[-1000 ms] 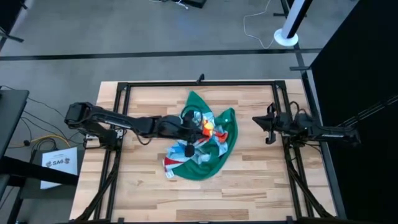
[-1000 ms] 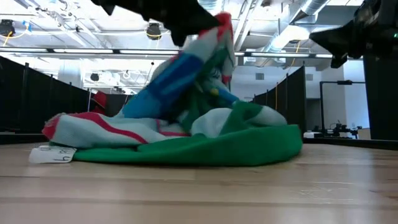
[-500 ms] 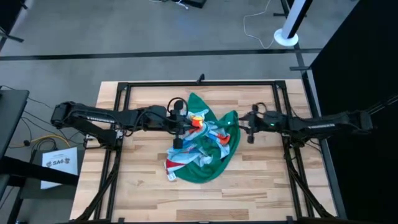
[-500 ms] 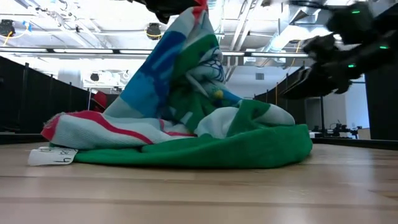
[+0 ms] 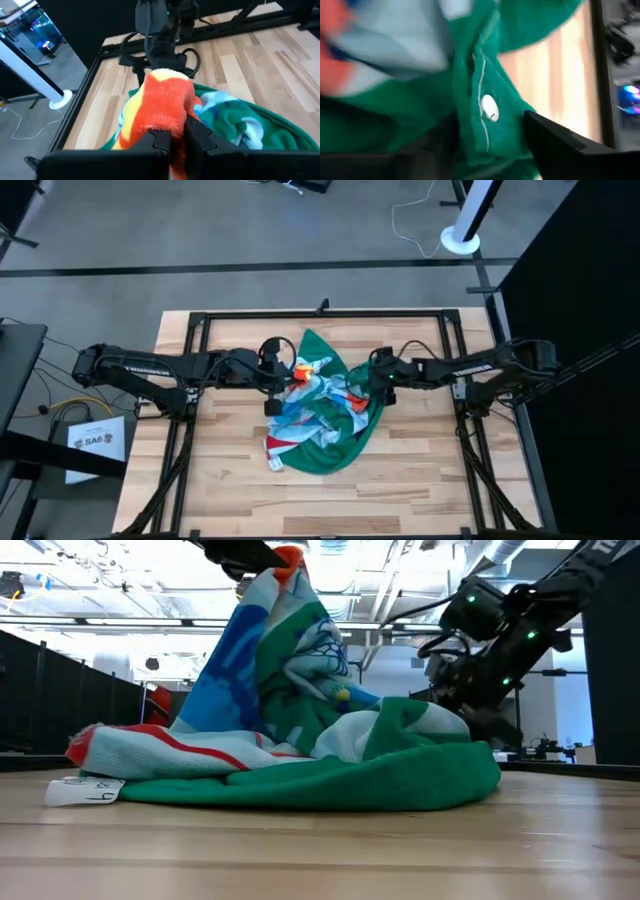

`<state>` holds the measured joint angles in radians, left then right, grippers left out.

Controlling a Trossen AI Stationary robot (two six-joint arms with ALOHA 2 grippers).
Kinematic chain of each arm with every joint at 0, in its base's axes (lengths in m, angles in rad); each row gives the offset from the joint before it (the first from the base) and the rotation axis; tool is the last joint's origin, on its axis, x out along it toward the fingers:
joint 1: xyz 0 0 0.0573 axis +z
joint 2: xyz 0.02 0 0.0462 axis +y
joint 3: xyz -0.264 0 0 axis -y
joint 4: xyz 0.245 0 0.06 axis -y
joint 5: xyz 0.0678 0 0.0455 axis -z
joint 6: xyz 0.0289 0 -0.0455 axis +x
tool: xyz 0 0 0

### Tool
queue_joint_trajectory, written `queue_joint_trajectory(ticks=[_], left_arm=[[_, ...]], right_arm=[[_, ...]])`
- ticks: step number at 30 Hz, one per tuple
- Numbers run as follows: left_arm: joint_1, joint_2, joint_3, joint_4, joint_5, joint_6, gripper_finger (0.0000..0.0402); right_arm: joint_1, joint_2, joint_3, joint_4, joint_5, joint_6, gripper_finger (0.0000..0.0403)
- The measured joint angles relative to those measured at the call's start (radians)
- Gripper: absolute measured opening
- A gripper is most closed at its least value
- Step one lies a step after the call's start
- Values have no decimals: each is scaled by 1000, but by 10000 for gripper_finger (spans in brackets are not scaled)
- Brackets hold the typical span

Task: Roll towel
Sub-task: Roll the multicolor dinosaur print towel

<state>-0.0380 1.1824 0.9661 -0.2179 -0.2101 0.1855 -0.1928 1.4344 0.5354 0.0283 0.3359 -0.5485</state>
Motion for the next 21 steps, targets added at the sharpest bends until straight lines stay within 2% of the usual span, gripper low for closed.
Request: queue_joint_trajectory(ticks=[2, 6, 10, 14, 18, 21], left_arm=[[0, 0, 0, -24, -14, -14, 10], [0, -22, 0, -103, -66, -62, 9], [-2, -84, 0, -216, -107, -105, 9], [-18, -147, 1, -315, -118, -153, 9], [-61, -201, 1, -363, -165, -199, 9], [-115, -240, 1, -378, -225, -205, 9]], right_arm=[[0, 25, 25, -43, 44, -2, 146], [11, 2, 106, -157, 102, -12, 24], [28, -111, 208, -323, 191, -6, 12], [30, -277, 277, -541, 312, 45, 9], [50, -467, 318, -729, 332, 175, 9], [82, -600, 334, -801, 330, 300, 9]])
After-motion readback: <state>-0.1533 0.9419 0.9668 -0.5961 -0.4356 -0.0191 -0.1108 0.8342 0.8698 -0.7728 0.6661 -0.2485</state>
